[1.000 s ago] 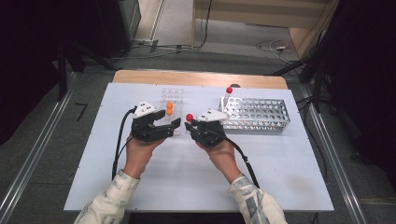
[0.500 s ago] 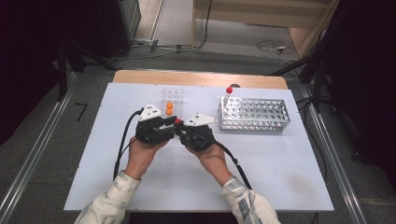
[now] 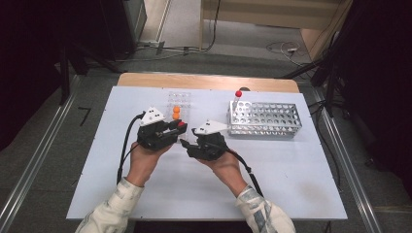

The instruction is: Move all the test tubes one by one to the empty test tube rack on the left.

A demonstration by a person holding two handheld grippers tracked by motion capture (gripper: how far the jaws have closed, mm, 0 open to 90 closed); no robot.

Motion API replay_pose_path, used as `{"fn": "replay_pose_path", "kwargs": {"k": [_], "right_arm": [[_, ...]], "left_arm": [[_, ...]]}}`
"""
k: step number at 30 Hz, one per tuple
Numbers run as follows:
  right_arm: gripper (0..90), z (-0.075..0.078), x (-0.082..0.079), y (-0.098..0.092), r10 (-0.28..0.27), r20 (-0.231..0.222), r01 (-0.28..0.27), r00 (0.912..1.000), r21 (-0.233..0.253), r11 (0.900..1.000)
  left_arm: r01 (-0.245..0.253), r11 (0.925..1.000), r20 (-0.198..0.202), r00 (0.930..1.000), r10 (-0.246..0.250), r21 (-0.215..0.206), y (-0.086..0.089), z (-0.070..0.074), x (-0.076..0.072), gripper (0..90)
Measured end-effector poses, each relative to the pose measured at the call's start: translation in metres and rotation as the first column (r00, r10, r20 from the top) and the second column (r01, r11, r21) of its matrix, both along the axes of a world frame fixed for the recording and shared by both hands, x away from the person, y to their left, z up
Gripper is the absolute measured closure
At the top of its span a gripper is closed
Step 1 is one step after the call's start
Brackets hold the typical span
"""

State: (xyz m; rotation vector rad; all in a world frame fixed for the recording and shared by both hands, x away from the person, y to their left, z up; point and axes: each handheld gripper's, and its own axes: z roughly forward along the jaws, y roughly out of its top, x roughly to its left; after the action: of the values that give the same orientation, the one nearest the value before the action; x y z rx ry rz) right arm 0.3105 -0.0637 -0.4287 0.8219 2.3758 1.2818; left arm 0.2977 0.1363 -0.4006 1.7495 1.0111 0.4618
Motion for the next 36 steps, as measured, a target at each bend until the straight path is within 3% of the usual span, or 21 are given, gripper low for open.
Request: {"fn": "replay_pose_path", "kwargs": {"k": [10, 19, 28, 36], "right_arm": [[40.1, -0.005, -0.005, -0.03, -0.034, -0.006, 0.034, 0.9994, -0.01, 0.999], [39.6, -0.004, -0.005, -0.041, -0.047, -0.007, 0.047, 0.9989, -0.019, 0.999], [39.6, -0.005, -0.005, -0.047, -0.056, -0.008, 0.056, 0.9984, -0.026, 0.998], [39.6, -0.005, -0.003, -0.051, -0.069, -0.012, 0.069, 0.9975, -0.02, 0.997]], "left_arm": [[-0.062, 0.9979, 0.003, 0.9981, 0.062, -0.018, 0.023, 0.016, 0.002, 70.4], [-0.094, 0.9953, 0.023, 0.9952, 0.095, -0.024, 0.034, 0.031, 0.005, 70.4], [-0.144, 0.9894, 0.038, 0.9888, 0.145, -0.021, 0.039, 0.042, 0.031, 70.4], [-0.19, 0.9817, 0.054, 0.9803, 0.19, -0.015, 0.034, 0.037, 0.047, 70.4]]}}
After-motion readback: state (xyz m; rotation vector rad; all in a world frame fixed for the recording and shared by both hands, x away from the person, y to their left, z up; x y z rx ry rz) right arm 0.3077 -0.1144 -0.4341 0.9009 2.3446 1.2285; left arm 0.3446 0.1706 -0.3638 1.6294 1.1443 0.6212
